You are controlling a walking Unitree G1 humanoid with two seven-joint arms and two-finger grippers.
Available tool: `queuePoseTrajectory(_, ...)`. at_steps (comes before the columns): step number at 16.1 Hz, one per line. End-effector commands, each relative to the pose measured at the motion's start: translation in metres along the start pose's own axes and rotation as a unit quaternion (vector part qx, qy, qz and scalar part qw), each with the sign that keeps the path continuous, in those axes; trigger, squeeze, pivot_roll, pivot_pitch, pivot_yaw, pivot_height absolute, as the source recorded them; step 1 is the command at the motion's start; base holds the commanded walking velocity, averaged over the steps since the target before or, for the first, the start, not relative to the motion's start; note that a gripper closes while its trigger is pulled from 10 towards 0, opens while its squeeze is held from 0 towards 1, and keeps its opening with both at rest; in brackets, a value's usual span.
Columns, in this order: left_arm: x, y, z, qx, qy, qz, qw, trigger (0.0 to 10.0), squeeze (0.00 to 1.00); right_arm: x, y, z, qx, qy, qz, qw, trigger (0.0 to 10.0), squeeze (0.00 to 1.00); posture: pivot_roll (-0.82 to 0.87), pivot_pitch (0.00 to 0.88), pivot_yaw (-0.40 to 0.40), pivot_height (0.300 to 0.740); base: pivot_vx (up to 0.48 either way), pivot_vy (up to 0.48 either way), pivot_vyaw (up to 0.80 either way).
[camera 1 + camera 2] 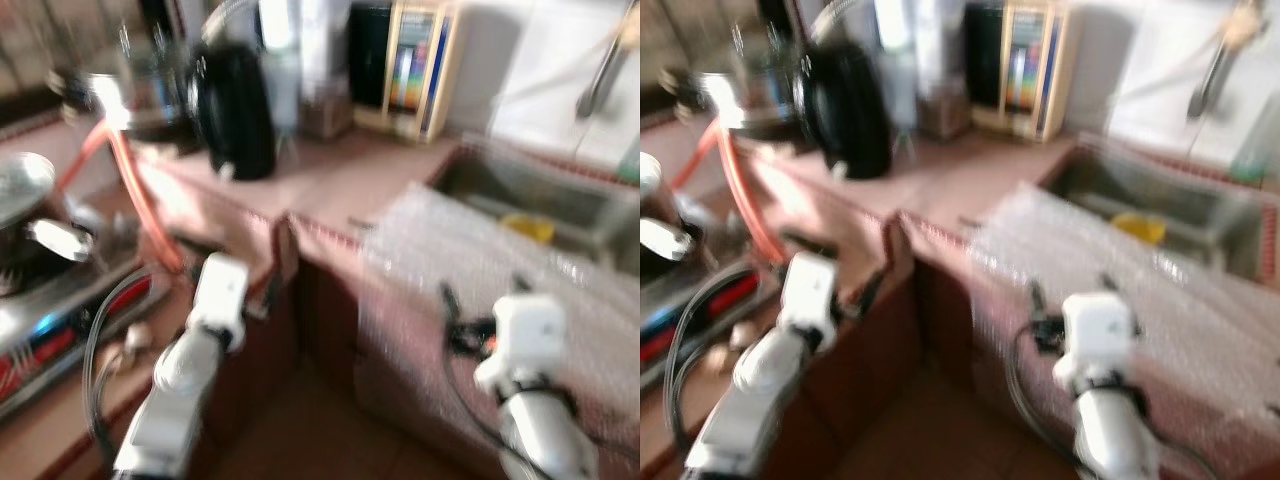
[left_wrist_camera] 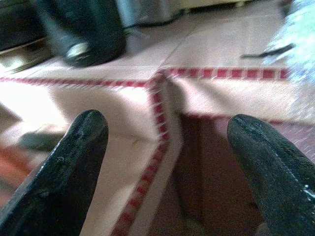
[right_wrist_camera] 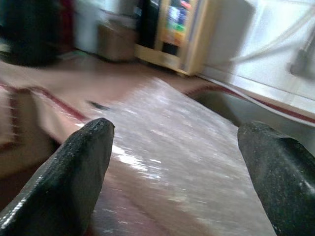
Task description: Kitchen organization
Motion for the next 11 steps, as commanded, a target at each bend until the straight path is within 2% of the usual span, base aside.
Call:
queuePoseTrajectory(1,0.0009,0.0009,-0.0009,-0.003,0.003,0.0,1.0,10.0,0.0,-0.0011,-0.0013,-0.0015,0.004,0.001,0.002,1.0,10.0,0.0,0.03,0.0,0.024,0.74,-0.285,0.0,0.0)
queuePoseTrajectory(11,-0.0035,-0.0005,-0.007,-0.004,-0.004,-0.001,1.0,10.0,0.0,-0.0061,-0.0018,0.0017,0.005,0.009,-0.003,1.0,10.0,0.0,0.02,0.0,0.024,0.74,-0.289,0.0,0.0)
Point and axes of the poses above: a point about 5 cm out from each wrist's last joint towards the gripper, its own x axis pointing back from the gripper into the wrist, its own y axis along the axis of the wrist's last joint, z = x × y, the point moved 1 cm from there along -x, pointing out of the wrist towards the gripper, and after that the axes turned 10 degrees about x, right-handed, at the moved point
